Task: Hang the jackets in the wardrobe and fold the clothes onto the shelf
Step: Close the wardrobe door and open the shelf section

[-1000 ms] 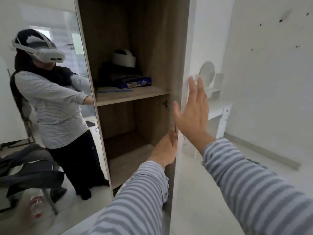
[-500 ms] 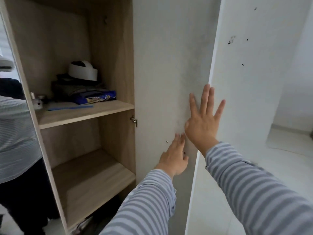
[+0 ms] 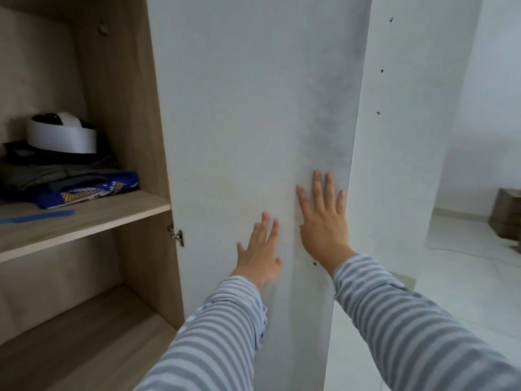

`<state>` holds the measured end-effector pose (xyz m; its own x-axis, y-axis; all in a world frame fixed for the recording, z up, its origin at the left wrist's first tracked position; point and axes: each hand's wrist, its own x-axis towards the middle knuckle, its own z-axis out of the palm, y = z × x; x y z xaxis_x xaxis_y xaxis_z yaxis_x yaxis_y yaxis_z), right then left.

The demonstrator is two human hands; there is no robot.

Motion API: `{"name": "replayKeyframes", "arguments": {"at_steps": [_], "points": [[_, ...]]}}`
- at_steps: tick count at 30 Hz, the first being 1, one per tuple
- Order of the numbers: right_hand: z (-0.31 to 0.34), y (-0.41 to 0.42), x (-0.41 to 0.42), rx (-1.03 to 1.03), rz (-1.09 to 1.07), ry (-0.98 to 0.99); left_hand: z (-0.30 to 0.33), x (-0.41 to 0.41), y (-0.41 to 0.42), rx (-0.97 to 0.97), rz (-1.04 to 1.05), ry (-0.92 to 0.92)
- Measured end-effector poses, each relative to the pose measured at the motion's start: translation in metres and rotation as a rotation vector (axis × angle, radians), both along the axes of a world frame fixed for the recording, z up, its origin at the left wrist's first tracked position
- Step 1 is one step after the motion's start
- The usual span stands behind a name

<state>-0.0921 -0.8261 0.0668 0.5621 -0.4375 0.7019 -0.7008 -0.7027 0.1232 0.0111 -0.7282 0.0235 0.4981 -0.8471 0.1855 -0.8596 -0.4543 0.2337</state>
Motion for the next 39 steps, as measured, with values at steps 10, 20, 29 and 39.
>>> {"name": "replayKeyframes", "arguments": {"at_steps": [10, 20, 29, 39], "points": [[-0.013, -0.001, 0.015, -0.001, 0.054, 0.014, -0.023, 0.014, -0.016, -0.01, 0.02, -0.002], [-0.019, 0.056, 0.051, -0.001, 0.298, 0.14, 0.011, 0.057, 0.084, 0.079, 0.272, -0.065], [-0.041, 0.187, 0.126, 0.097, 0.602, 0.321, 0.004, 0.075, 0.262, 0.067, 0.633, 0.001], [-0.066, 0.415, 0.141, 0.136, 1.157, 0.43, -0.025, -0.001, 0.502, 0.041, 1.151, 0.08]]}}
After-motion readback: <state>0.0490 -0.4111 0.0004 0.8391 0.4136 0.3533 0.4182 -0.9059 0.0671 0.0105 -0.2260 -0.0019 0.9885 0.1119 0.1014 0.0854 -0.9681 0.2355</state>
